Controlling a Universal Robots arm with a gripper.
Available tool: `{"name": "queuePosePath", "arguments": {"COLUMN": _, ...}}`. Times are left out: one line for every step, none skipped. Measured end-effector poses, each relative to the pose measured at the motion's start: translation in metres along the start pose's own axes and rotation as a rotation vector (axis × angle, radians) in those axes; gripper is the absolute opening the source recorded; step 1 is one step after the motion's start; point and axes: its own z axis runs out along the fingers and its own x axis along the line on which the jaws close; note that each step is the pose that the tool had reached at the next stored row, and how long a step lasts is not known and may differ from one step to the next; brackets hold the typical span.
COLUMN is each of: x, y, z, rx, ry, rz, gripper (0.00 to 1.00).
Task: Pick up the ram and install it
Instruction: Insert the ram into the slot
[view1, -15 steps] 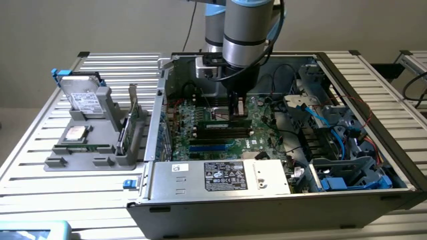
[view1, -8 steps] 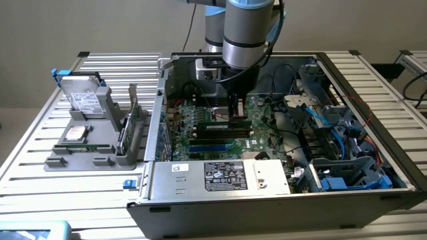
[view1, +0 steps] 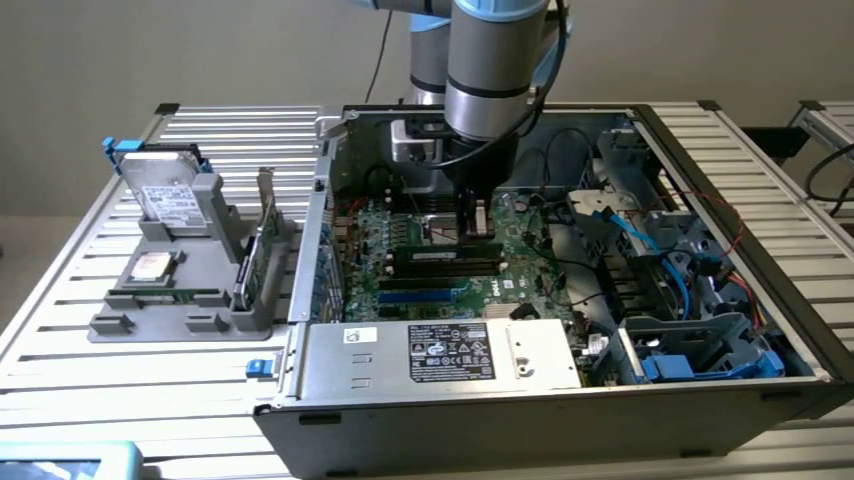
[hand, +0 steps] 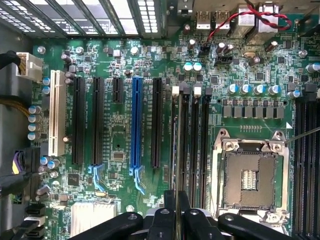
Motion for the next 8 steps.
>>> {"name": "queuePosePath", "arguments": {"x": 0.0000, "y": 0.0000, "z": 0.0004, "rx": 0.0000, "ry": 0.0013, "rz": 0.000, "gripper": 0.14}}
{"name": "queuePosePath", "arguments": {"x": 0.0000, "y": 0.0000, "z": 0.0006, "rx": -0.0001, "ry": 0.0025, "rz": 0.000, "gripper": 0.14}}
{"name": "queuePosePath", "arguments": {"x": 0.0000, "y": 0.0000, "z": 0.0008, "rx": -0.0001, "ry": 0.0037, "rz": 0.000, "gripper": 0.14}}
{"name": "queuePosePath", "arguments": {"x": -0.0001, "y": 0.0000, "z": 0.0011, "rx": -0.0001, "ry": 0.0048, "rz": 0.000, "gripper": 0.14}}
{"name": "queuePosePath", "arguments": {"x": -0.0002, "y": 0.0000, "z": 0.0012, "rx": -0.0002, "ry": 0.0054, "rz": 0.000, "gripper": 0.14}}
{"name": "queuePosePath", "arguments": {"x": -0.0005, "y": 0.0001, "z": 0.0014, "rx": -0.0001, "ry": 0.0056, "rz": 0.000, "gripper": 0.14}}
{"name": "queuePosePath", "arguments": {"x": -0.0010, "y": 0.0001, "z": 0.0016, "rx": 0.0000, "ry": 0.0061, "rz": 0.000, "gripper": 0.14}}
{"name": "queuePosePath", "arguments": {"x": -0.0018, "y": 0.0001, "z": 0.0018, "rx": 0.0000, "ry": 0.0070, "rz": 0.000, "gripper": 0.14}}
